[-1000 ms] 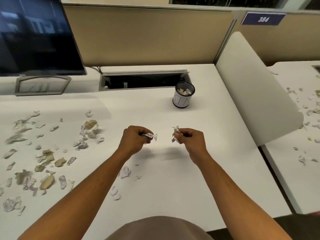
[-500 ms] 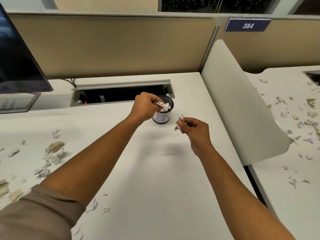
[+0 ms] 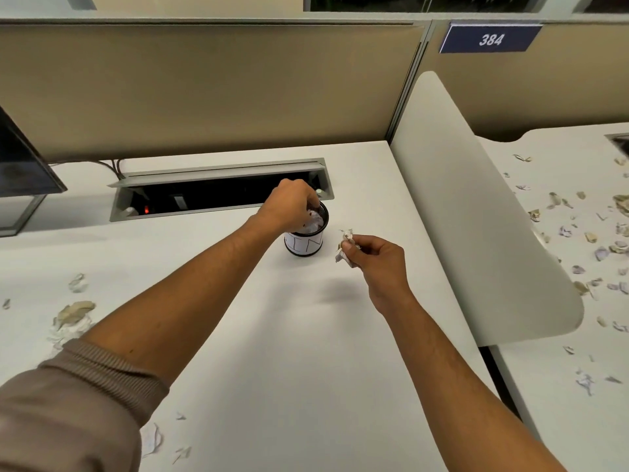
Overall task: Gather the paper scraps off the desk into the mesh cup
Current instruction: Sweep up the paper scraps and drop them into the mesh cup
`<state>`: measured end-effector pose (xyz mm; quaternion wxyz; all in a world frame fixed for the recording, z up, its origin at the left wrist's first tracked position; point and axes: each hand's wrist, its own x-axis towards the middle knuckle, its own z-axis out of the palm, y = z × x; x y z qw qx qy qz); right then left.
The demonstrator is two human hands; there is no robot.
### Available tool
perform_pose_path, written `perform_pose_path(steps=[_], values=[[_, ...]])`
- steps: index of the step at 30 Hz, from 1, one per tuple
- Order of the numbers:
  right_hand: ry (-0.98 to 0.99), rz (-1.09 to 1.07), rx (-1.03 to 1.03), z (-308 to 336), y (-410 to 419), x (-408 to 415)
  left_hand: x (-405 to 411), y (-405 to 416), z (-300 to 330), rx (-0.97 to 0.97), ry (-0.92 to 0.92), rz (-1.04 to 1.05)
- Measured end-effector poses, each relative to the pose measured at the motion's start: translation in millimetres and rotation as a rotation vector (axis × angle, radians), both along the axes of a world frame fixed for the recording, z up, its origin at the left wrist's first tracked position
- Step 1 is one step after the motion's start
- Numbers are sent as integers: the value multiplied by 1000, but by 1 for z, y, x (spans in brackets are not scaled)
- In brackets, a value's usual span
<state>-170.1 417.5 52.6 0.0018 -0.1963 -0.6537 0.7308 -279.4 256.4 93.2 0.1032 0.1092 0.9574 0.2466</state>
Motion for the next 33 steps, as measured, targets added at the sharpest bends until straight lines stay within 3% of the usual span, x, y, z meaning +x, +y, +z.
perform_pose_path(steps=[6,13,17,22,28,33], values=[[-28,-4,34,0,-3,-9,4,-15,6,88,27,-9],[-8,-15,70,13,-20,-34,45,-58,-17,341,262,176],[5,-5,168,17,-31,-53,91,-86,-69,281,249,250],[53,76,512,16,-44,-69,146,-109,-126,43,128,186],[87,262,799,23,-55,-80,174,-102,-148,-49,138,157],[82,420,864,27,-56,-84,176,-102,-152,-72,164,152]])
